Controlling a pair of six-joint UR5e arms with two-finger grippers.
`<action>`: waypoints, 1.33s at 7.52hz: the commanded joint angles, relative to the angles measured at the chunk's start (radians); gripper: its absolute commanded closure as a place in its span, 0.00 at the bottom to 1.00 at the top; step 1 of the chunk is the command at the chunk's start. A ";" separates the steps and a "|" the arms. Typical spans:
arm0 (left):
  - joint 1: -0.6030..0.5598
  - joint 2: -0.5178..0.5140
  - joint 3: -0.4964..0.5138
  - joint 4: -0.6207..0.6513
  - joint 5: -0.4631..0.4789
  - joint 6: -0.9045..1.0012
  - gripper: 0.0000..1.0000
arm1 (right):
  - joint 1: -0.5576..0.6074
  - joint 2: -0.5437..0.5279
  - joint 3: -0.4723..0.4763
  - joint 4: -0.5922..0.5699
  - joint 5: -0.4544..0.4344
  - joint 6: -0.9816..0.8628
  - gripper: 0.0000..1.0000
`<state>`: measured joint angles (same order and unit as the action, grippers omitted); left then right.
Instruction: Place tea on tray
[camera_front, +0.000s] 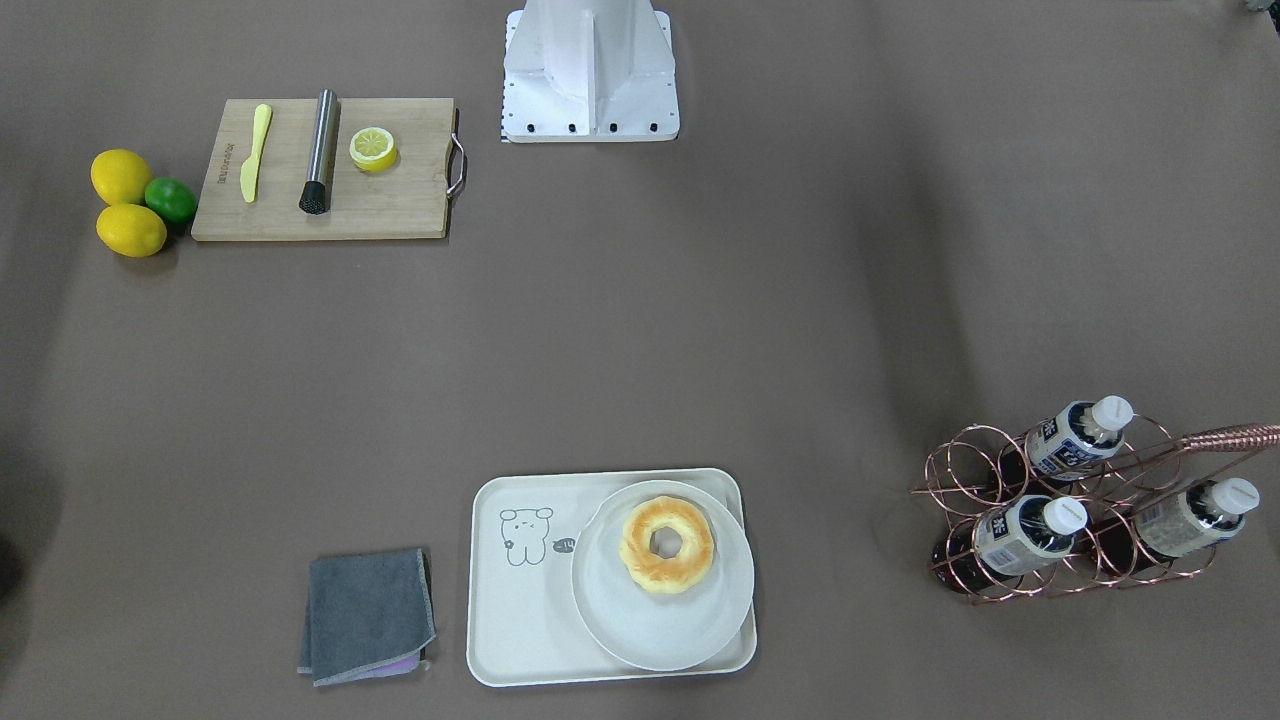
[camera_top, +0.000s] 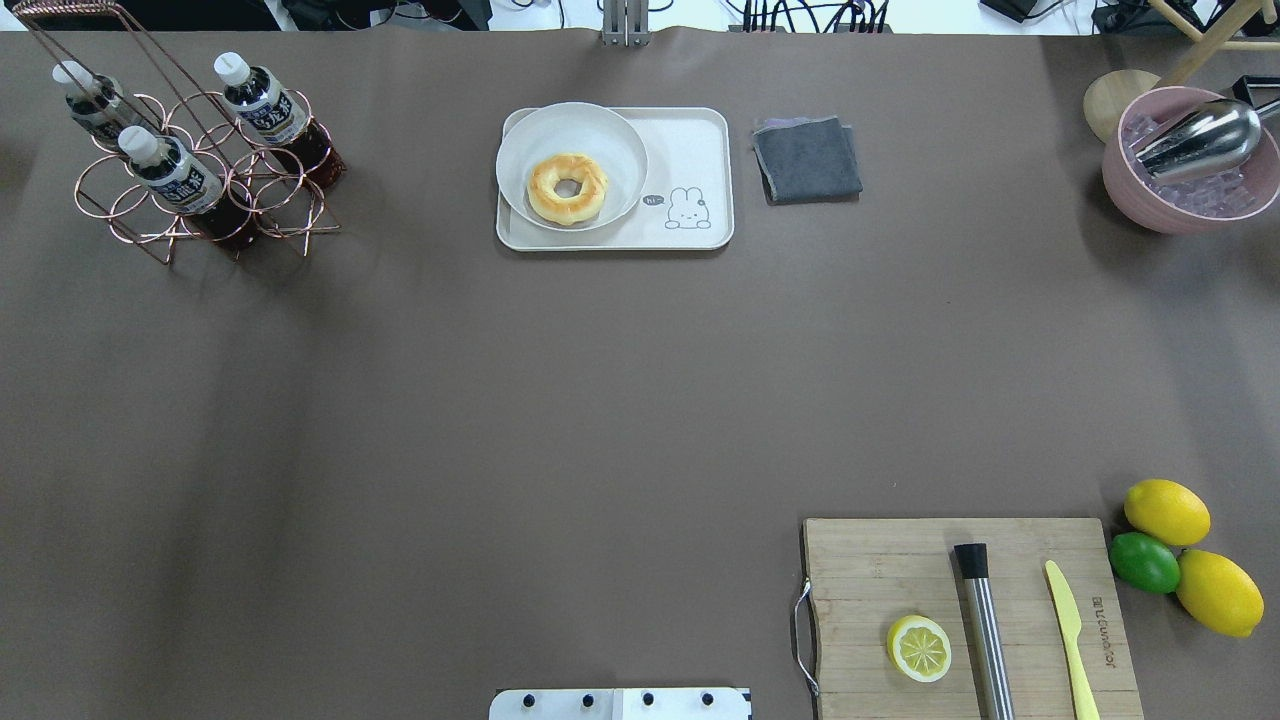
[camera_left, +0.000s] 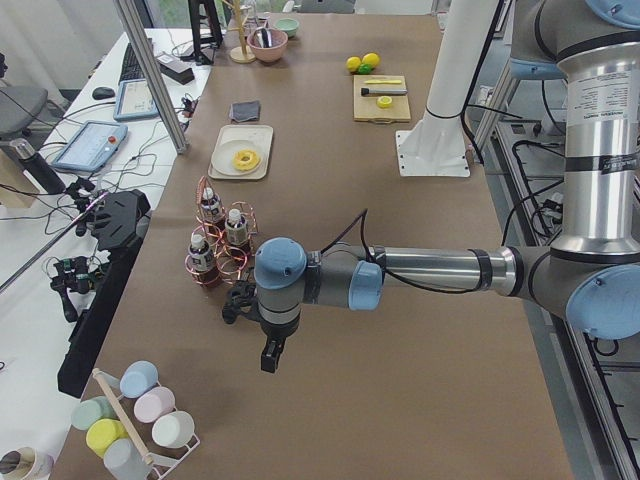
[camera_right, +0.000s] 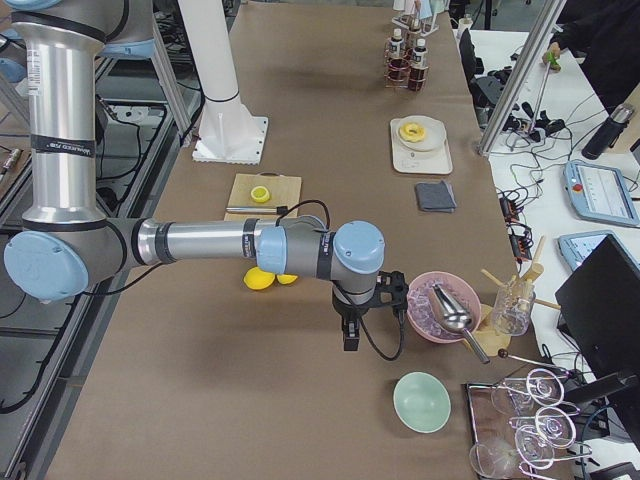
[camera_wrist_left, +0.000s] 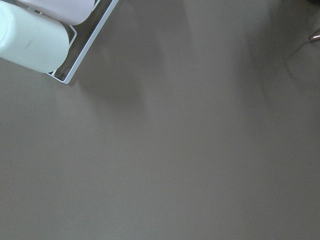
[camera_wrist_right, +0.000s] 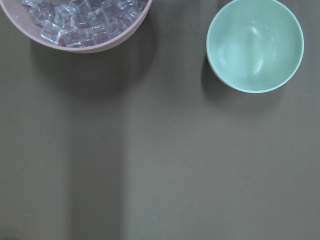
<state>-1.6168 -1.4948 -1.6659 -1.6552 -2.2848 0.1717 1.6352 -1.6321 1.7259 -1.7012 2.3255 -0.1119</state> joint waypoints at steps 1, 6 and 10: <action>0.011 -0.001 -0.001 0.000 -0.001 -0.001 0.02 | 0.000 0.000 0.001 0.000 0.000 0.000 0.00; 0.107 0.013 -0.257 -0.018 0.001 -0.095 0.02 | 0.000 -0.002 0.000 0.000 -0.003 0.008 0.00; 0.176 0.002 -0.278 -0.193 -0.034 -0.616 0.02 | 0.000 -0.002 0.000 0.000 -0.005 0.006 0.00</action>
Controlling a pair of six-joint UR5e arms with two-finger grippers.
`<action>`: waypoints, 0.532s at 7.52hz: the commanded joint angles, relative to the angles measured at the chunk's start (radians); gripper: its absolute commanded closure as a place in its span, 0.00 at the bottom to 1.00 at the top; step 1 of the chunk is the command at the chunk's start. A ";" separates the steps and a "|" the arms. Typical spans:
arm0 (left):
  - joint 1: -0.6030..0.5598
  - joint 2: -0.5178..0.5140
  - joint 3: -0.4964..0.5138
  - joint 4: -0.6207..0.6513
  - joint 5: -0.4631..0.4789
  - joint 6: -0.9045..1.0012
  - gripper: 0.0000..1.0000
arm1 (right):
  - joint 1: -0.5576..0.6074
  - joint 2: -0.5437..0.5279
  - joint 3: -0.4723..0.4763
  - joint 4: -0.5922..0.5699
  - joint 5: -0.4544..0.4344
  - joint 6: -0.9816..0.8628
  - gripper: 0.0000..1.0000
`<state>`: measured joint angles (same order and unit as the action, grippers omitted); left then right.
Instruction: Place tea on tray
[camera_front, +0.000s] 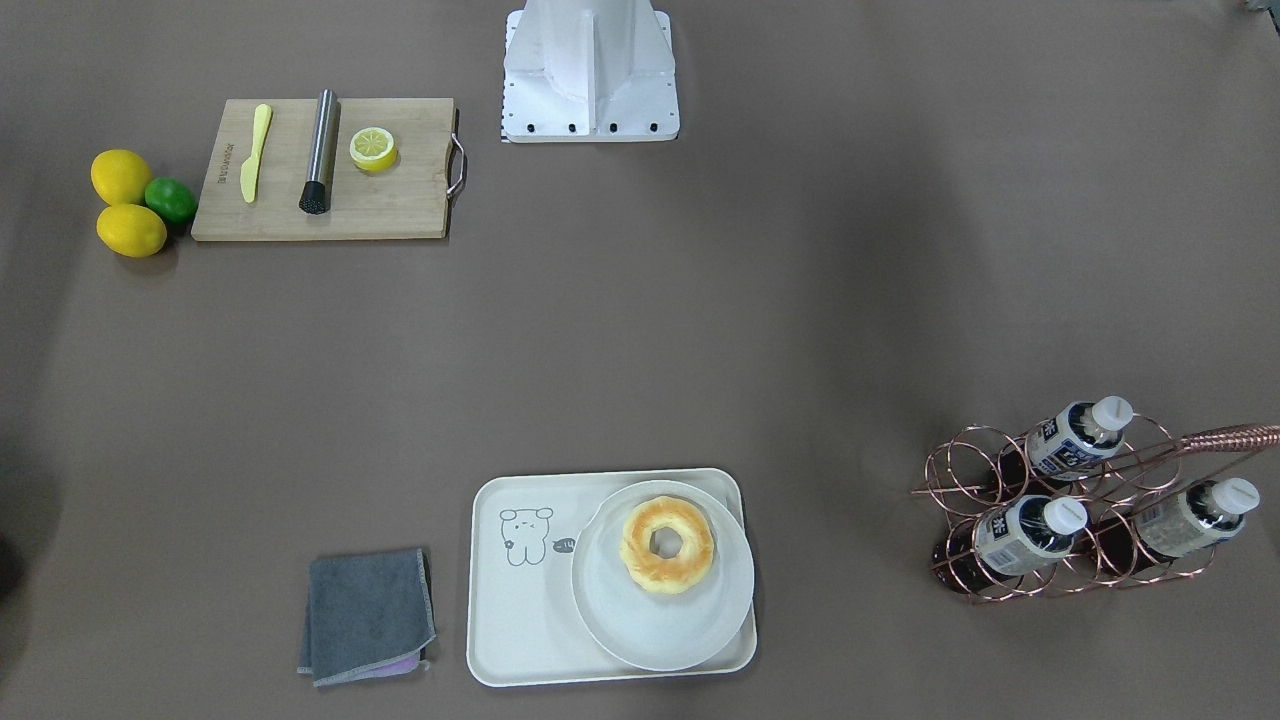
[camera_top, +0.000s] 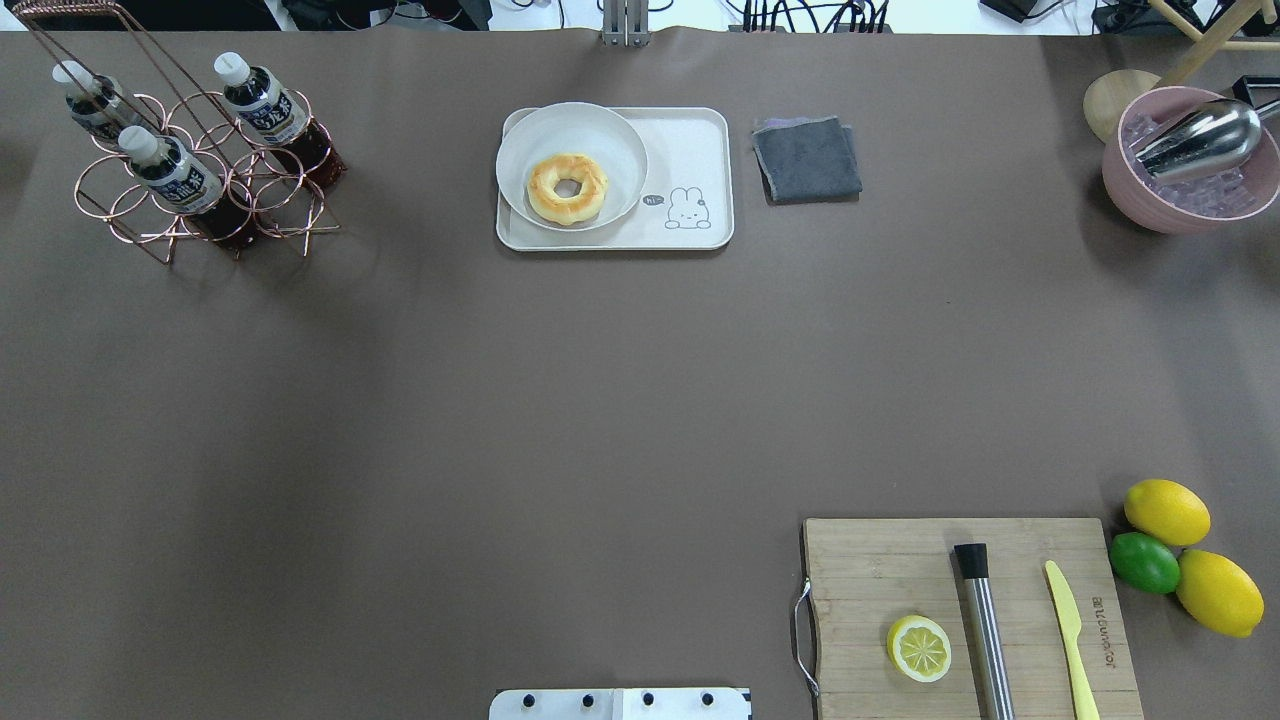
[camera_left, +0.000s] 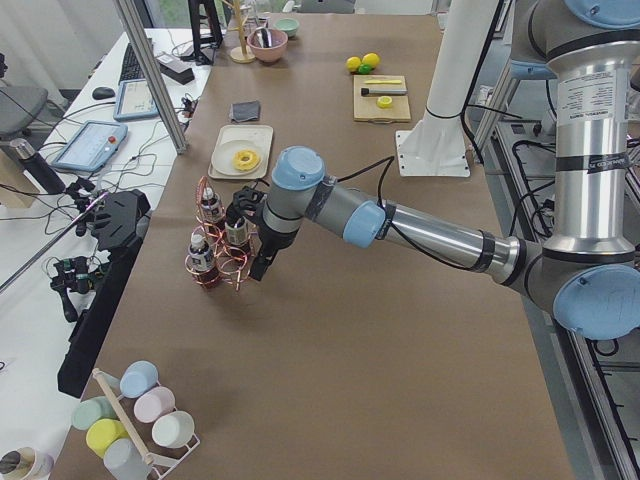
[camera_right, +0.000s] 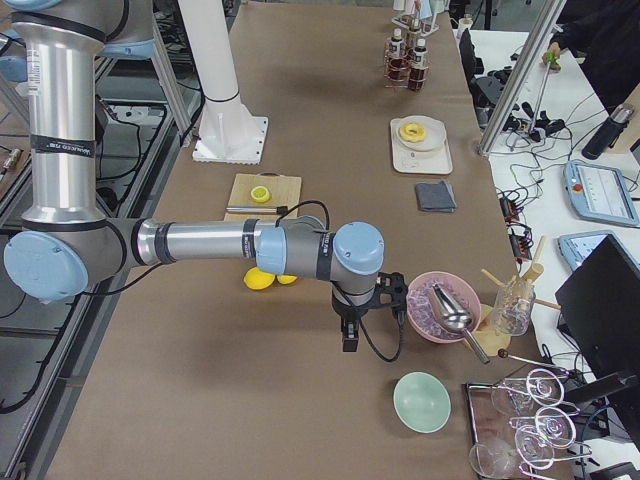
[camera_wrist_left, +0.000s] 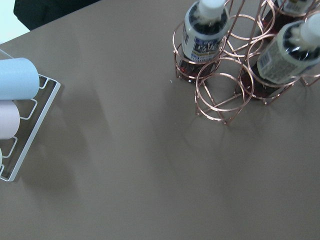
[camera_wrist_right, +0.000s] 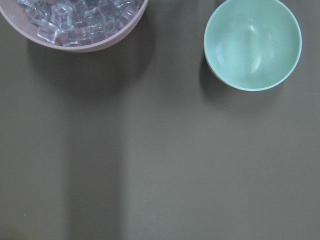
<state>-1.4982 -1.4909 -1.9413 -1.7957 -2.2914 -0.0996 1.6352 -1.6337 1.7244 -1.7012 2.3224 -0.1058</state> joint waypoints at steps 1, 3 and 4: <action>0.091 0.004 -0.004 -0.142 -0.045 -0.403 0.02 | 0.000 0.003 0.000 0.000 -0.003 -0.002 0.00; 0.110 0.009 0.002 -0.232 -0.049 -0.425 0.02 | 0.000 0.009 -0.002 0.000 -0.006 -0.002 0.00; 0.140 0.001 -0.004 -0.270 -0.036 -0.422 0.02 | 0.000 0.011 -0.002 0.000 -0.006 -0.002 0.00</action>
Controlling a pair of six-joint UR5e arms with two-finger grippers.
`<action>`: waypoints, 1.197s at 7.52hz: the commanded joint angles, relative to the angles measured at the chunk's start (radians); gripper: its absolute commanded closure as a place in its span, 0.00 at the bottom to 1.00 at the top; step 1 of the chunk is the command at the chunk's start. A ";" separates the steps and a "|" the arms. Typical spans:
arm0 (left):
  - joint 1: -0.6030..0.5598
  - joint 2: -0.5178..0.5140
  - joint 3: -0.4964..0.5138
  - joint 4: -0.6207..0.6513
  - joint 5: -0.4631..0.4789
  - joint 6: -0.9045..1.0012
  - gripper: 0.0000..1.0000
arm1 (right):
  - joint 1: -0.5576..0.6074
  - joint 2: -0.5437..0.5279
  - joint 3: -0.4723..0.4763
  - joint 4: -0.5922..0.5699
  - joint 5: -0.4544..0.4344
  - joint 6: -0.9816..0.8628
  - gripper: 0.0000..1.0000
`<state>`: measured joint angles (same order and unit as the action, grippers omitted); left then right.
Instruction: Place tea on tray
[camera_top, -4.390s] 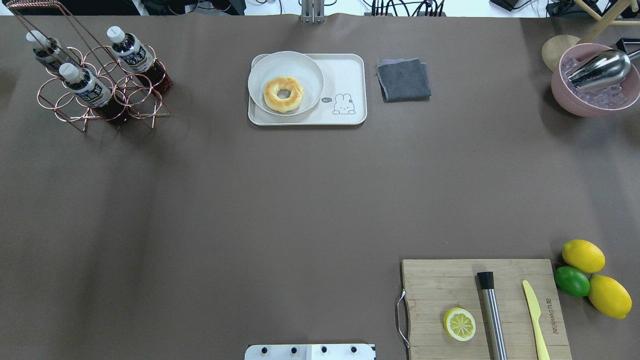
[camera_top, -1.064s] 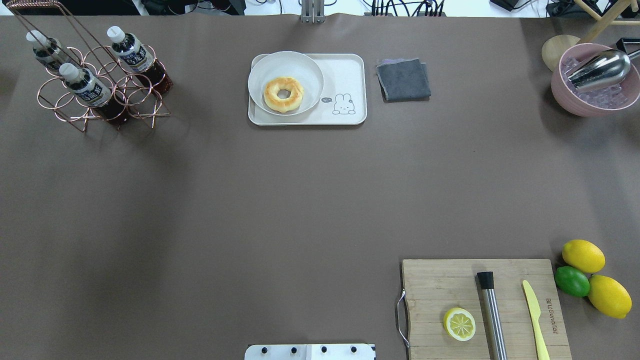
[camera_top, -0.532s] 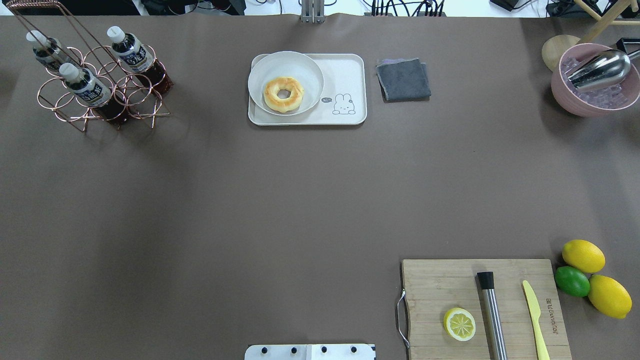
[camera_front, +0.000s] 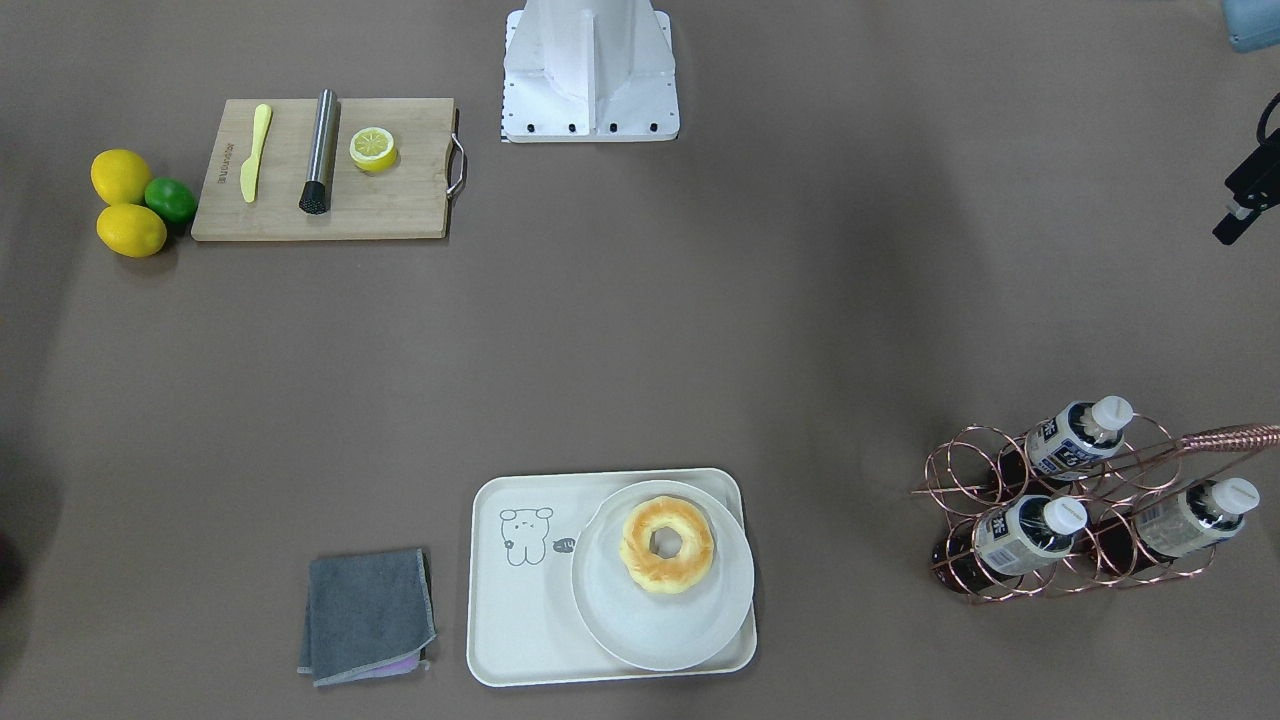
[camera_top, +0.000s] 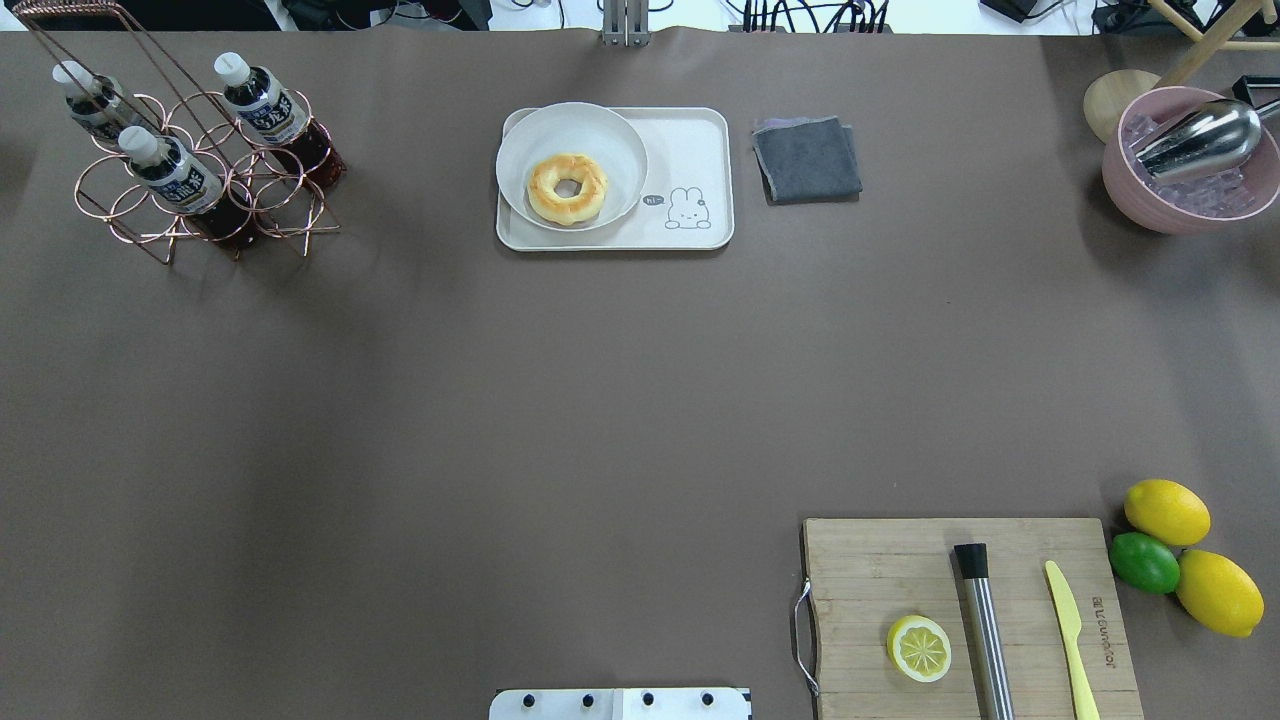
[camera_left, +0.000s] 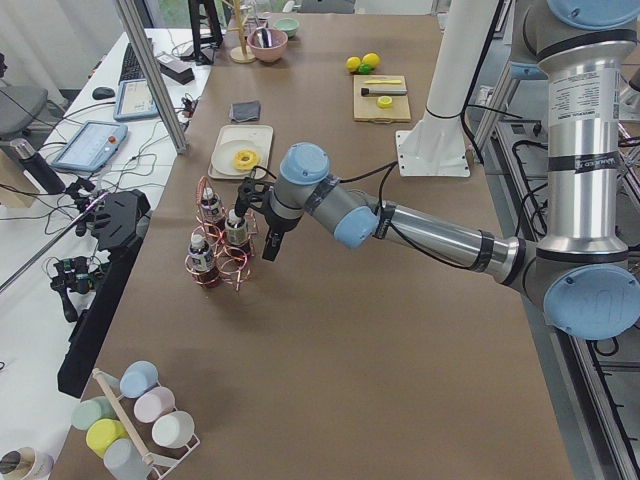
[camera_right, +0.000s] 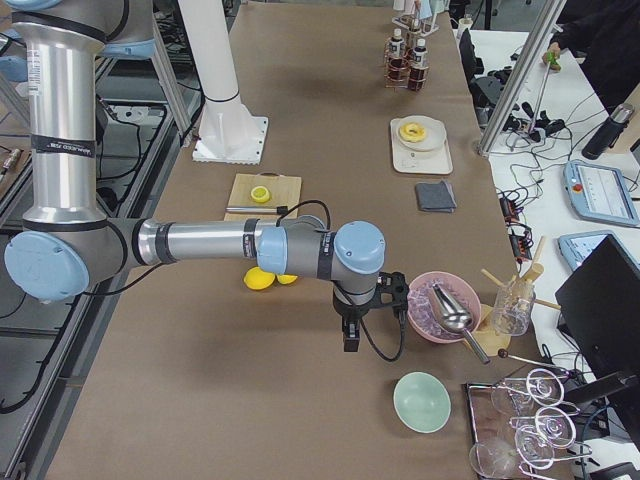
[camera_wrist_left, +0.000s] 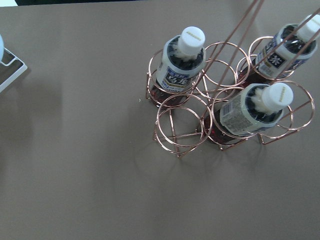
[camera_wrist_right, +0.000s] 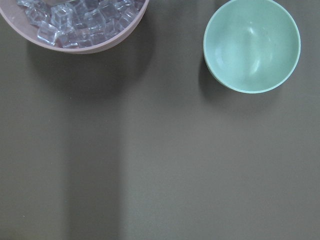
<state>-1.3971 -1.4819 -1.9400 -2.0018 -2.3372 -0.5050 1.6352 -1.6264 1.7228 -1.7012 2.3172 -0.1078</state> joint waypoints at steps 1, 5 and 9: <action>0.061 -0.008 -0.010 -0.093 0.074 -0.014 0.02 | 0.000 0.003 0.001 0.002 -0.002 0.000 0.00; 0.203 -0.086 -0.036 -0.056 0.229 -0.099 0.02 | 0.002 0.007 0.001 0.000 -0.004 0.002 0.00; 0.313 -0.259 -0.034 0.229 0.387 -0.119 0.02 | 0.002 0.007 -0.005 0.000 -0.004 0.005 0.00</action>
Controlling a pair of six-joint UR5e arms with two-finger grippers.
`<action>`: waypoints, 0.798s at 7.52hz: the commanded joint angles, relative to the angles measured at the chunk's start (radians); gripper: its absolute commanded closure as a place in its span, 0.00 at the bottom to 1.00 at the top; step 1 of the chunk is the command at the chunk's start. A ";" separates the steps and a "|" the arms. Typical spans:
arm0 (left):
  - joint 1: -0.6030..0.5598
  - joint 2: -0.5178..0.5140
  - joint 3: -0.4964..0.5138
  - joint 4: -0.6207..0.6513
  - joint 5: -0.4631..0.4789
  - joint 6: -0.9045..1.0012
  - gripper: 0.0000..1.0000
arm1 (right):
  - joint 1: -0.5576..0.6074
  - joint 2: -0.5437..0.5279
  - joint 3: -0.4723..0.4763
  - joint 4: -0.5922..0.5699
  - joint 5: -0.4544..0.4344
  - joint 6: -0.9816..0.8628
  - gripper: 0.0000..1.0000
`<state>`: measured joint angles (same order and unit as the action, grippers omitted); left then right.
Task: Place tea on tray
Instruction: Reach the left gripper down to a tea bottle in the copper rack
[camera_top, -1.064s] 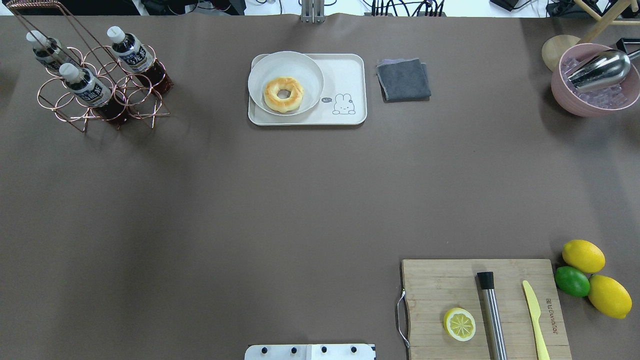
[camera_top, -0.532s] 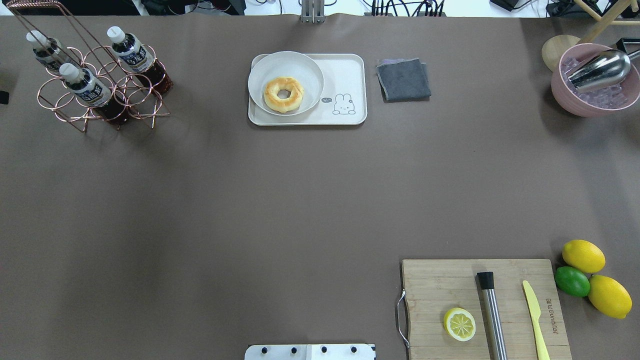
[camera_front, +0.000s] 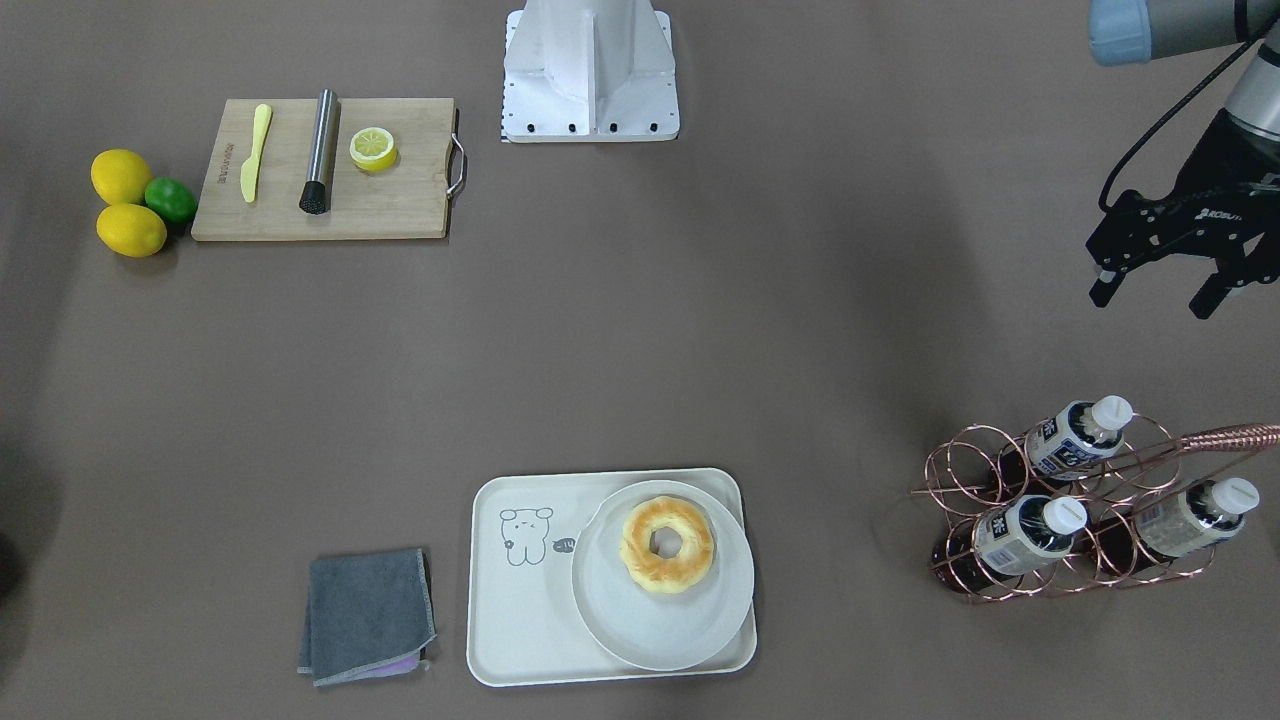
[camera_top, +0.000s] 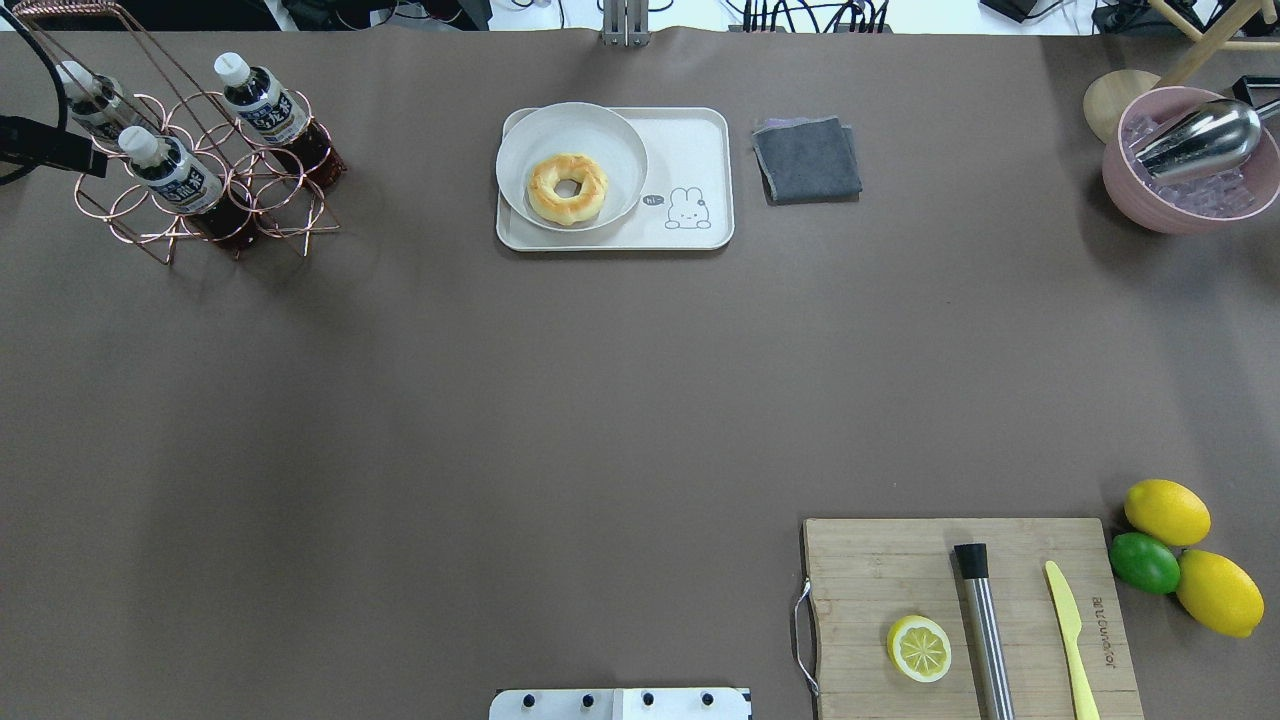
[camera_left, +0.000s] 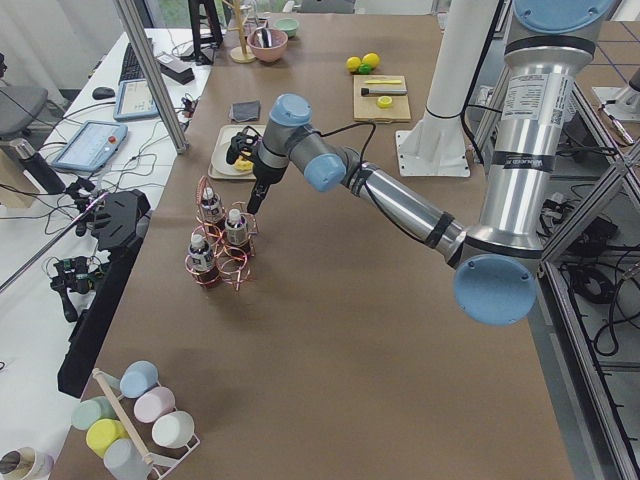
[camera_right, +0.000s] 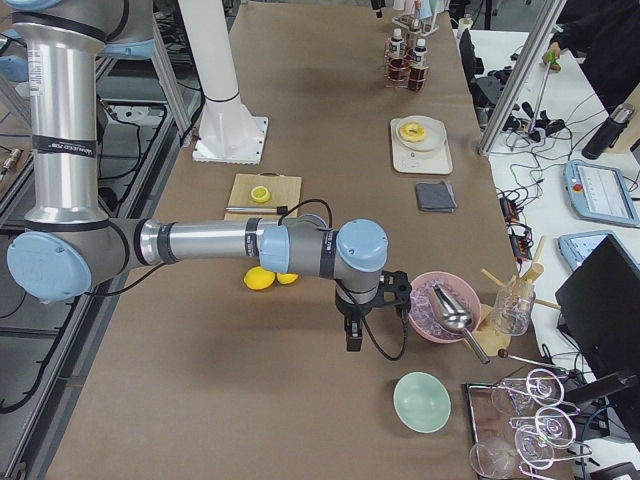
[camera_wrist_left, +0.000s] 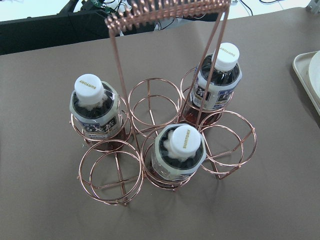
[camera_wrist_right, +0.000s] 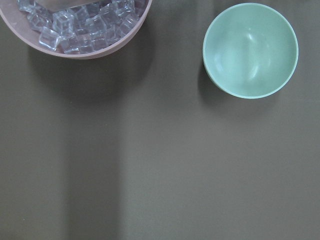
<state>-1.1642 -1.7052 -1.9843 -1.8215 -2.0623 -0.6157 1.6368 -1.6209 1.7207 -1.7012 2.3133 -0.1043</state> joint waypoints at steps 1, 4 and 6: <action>0.116 -0.047 0.048 0.030 0.169 -0.007 0.02 | -0.002 0.001 -0.006 0.000 0.000 0.002 0.00; 0.116 -0.060 0.168 -0.103 0.162 0.002 0.03 | 0.000 -0.010 -0.001 -0.002 0.001 0.003 0.00; 0.109 -0.073 0.173 -0.102 0.162 -0.007 0.05 | 0.000 -0.007 -0.001 0.000 0.001 0.005 0.00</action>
<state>-1.0487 -1.7670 -1.8246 -1.9121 -1.9001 -0.6139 1.6363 -1.6286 1.7190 -1.7017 2.3147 -0.1006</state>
